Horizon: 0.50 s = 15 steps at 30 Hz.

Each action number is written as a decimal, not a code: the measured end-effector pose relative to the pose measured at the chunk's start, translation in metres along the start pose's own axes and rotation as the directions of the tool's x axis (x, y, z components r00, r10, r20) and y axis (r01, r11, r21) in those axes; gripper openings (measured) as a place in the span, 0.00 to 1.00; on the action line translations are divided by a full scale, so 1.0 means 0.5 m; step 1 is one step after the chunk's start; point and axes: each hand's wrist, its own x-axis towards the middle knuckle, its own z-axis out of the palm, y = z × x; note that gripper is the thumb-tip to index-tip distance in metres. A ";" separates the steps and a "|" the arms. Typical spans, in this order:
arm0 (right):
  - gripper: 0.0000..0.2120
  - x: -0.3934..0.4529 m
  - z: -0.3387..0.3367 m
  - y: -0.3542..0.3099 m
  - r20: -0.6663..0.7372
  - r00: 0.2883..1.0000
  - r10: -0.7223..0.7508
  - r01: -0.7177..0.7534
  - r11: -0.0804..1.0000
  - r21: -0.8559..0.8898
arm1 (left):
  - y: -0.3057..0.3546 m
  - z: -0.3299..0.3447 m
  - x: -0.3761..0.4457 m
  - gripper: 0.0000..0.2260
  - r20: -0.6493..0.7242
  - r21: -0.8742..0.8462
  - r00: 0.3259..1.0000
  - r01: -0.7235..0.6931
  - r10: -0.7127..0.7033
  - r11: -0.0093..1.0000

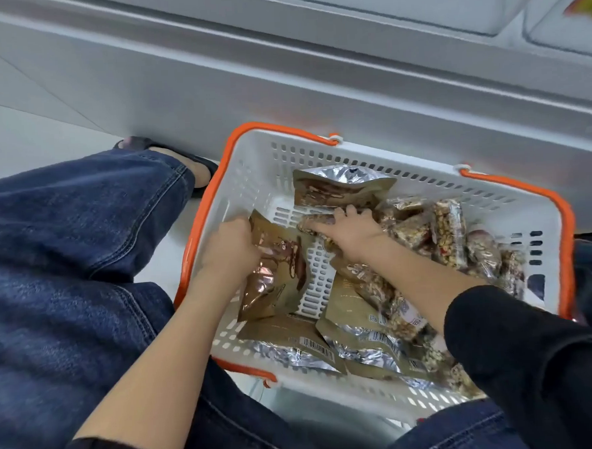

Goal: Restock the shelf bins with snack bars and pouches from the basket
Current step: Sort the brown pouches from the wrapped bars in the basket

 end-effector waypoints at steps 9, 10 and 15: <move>0.40 -0.299 -0.053 0.108 -0.175 0.980 0.094 -0.101 0.994 -0.033 | 0.054 -0.003 0.049 0.07 -0.081 0.005 0.981 -0.174 0.174 0.985; 0.39 -0.329 -0.040 0.120 -0.207 0.967 0.149 -0.160 0.986 -0.039 | 0.058 -0.003 0.051 0.07 -0.079 0.008 0.981 -0.178 0.179 0.984; 0.42 -0.396 0.056 0.171 0.023 0.909 0.416 -0.415 0.899 0.140 | 0.044 -0.011 0.042 0.18 -0.125 0.009 0.989 -0.073 0.073 0.997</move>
